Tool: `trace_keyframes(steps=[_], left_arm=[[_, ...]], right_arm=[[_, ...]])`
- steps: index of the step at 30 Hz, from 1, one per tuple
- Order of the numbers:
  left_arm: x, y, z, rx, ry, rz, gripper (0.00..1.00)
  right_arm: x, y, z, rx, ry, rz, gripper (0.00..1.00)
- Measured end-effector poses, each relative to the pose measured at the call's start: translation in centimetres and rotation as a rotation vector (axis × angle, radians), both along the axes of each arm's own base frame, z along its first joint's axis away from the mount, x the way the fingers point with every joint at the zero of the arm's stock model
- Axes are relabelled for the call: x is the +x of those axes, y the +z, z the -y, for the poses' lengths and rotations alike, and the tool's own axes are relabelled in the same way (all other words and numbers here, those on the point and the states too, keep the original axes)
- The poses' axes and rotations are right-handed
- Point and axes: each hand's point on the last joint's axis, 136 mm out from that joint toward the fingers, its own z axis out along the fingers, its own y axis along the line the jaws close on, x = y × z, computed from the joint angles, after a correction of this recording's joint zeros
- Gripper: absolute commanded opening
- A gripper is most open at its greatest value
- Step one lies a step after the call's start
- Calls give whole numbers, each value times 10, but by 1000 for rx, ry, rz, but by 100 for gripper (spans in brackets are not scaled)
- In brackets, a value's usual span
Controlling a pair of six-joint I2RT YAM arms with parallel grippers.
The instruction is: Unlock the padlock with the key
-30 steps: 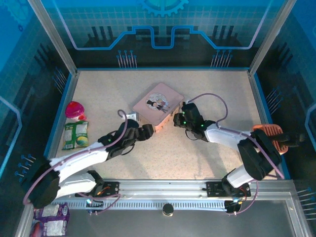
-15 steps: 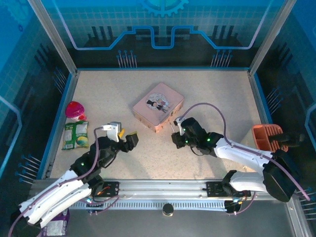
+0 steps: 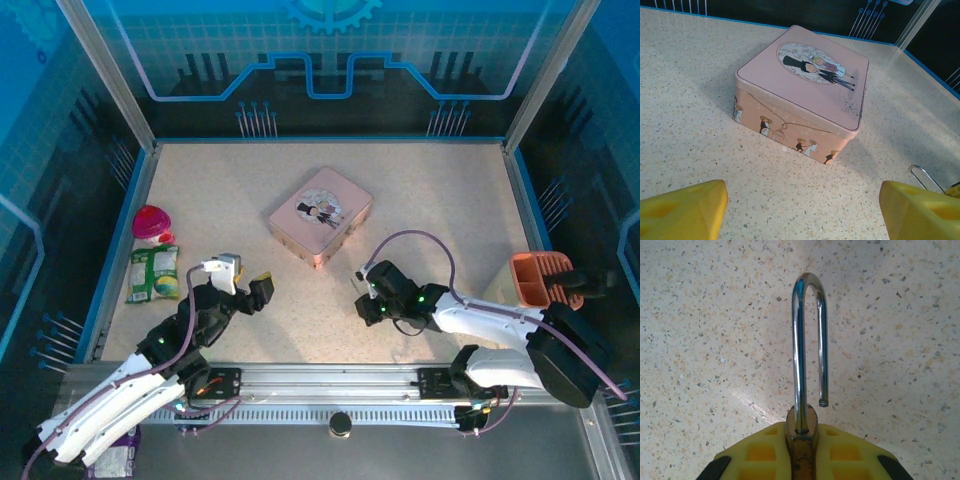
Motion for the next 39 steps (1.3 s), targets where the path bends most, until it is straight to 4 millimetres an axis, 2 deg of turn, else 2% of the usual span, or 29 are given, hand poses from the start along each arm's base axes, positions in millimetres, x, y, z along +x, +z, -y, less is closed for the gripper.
trace_keyframes(steps=[5, 13, 16, 24, 29, 33, 36, 39], left_arm=[[0, -4, 0, 5, -1, -5, 80], [-1, -7, 0, 12, -1, -10, 81], [-1, -9, 0, 14, -1, -12, 81], [-1, -9, 0, 14, -1, -13, 81], [-1, -9, -1, 15, 0, -13, 81], [1, -9, -5, 18, 24, -10, 81], [5, -8, -13, 24, 72, -2, 81], [8, -5, -20, 27, 119, 15, 81]], right_arm=[[-5, -11, -2, -7, -6, -47, 1], [-11, -26, -3, -24, -13, -110, 17], [-12, -27, -3, -23, -17, -118, 24], [-13, -26, -2, -23, -24, -121, 30], [-12, -17, 1, -15, -28, -102, 34], [-11, -7, 7, -72, -36, -74, 39], [-6, 11, 4, -110, -26, -20, 40], [5, 39, 5, -128, -35, 64, 41]])
